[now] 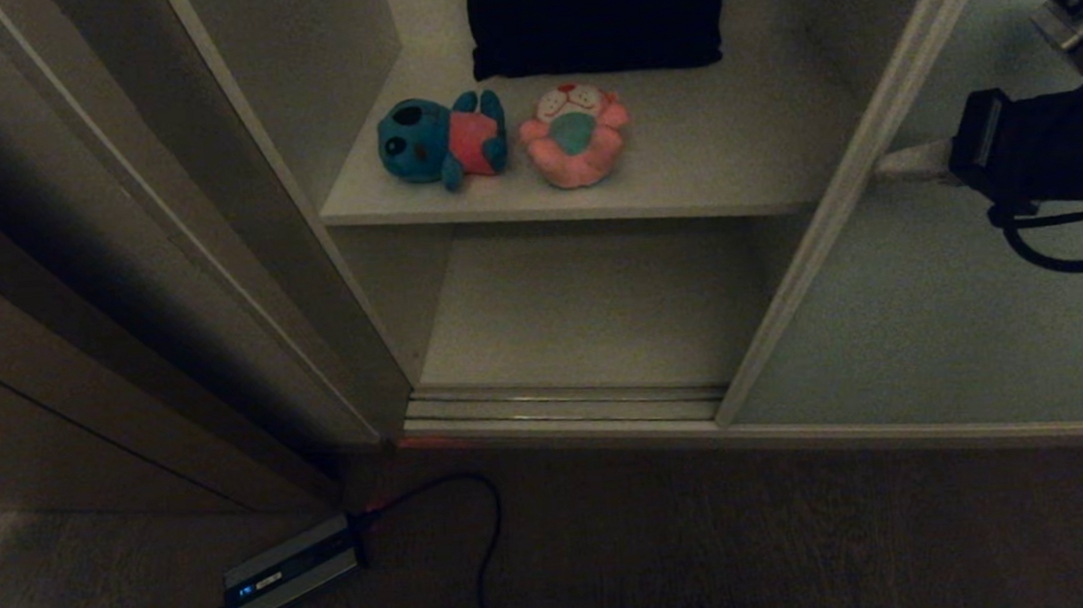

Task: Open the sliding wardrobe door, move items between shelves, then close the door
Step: Close the door

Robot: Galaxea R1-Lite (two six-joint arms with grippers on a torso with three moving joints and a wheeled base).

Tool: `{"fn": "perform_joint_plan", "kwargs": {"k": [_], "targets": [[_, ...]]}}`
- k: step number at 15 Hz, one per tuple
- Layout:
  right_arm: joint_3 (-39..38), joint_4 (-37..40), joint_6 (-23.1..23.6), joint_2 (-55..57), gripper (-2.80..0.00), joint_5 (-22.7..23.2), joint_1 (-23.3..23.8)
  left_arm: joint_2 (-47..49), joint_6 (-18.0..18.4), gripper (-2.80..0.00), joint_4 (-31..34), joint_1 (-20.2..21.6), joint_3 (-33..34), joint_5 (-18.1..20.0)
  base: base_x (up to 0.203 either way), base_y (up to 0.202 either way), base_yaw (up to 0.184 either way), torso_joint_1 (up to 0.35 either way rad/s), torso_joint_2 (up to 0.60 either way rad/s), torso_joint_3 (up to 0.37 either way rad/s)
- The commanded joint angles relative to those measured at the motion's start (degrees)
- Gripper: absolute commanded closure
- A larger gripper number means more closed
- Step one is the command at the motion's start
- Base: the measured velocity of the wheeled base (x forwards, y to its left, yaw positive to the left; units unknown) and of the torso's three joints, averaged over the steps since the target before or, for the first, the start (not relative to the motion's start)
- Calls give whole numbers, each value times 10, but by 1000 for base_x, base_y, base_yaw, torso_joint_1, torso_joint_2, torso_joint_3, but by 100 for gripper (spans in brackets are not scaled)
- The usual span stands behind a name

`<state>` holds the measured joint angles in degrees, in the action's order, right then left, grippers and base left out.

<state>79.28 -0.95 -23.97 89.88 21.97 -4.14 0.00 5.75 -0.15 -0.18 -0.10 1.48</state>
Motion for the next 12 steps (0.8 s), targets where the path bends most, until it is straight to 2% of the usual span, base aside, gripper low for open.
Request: {"fn": "perform_joint_plan", "kwargs": {"k": [1, 3, 7, 9, 12], "targets": [[-27, 5, 0, -48, 0, -2, -71, 1, 0, 0, 0, 0, 0, 0, 0, 0, 0, 0, 0, 0], [-67, 5, 15, -86, 0, -1, -128, 1, 0, 0, 0, 0, 0, 0, 0, 0, 0, 0, 0, 0], [-159, 6, 80, -161, 0, -1, -211, 1, 0, 0, 0, 0, 0, 0, 0, 0, 0, 0, 0, 0], [-180, 12, 98, -191, 0, -1, -216, 1, 0, 0, 0, 0, 0, 0, 0, 0, 0, 0, 0, 0], [-182, 20, 98, -223, 0, -26, -158, 1, 0, 0, 0, 0, 0, 0, 0, 0, 0, 0, 0, 0]]}}
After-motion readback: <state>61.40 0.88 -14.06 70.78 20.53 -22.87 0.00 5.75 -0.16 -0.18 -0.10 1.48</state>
